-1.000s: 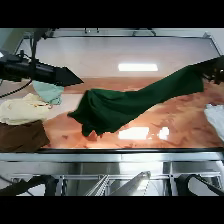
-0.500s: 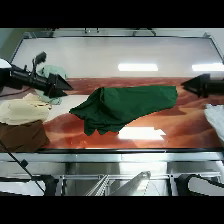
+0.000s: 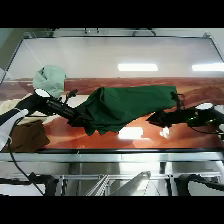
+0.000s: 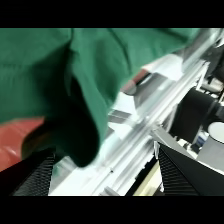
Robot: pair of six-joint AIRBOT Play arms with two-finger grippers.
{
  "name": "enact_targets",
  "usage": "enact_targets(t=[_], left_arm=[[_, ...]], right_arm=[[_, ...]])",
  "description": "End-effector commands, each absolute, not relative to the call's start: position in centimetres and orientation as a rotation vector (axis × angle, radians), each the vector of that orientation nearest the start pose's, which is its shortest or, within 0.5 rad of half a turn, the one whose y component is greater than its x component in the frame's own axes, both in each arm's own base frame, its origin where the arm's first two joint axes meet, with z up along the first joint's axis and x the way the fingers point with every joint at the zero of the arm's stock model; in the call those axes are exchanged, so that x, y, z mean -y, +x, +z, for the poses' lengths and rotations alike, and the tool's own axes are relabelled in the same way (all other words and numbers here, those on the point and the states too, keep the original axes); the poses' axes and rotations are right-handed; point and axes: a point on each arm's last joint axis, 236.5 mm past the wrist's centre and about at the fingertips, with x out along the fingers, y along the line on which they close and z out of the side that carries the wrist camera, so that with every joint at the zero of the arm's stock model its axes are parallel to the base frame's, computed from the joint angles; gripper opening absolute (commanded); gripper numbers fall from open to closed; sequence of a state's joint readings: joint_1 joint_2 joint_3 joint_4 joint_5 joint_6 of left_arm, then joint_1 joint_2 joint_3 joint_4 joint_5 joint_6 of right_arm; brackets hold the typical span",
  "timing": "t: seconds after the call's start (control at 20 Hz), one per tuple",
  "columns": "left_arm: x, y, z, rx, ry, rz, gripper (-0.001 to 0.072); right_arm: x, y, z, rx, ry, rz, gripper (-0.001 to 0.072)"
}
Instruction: Fold the shirts.
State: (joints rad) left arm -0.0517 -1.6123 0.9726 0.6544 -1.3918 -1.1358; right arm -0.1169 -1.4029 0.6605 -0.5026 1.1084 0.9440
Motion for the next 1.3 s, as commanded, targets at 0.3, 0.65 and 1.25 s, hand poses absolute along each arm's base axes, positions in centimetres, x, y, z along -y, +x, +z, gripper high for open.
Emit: enact_targets(t=[0.3,0.65,1.25], left_arm=[[22.6,30.1,-8.5,-1.719,-0.597,-0.849,0.0232],[20.0,28.8,-4.3,-1.728,-0.633,-0.961,0.0018],[21.9,20.1,43.5,-0.237,-0.38,-1.358,0.002]], right_arm=[[-24.0,34.0,-10.6,-1.326,0.973,0.56,0.0319],[-23.7,32.3,-3.1,-1.314,0.985,0.862,0.0019],[-17.7,17.6,44.9,-0.002,0.529,1.285,0.0019]])
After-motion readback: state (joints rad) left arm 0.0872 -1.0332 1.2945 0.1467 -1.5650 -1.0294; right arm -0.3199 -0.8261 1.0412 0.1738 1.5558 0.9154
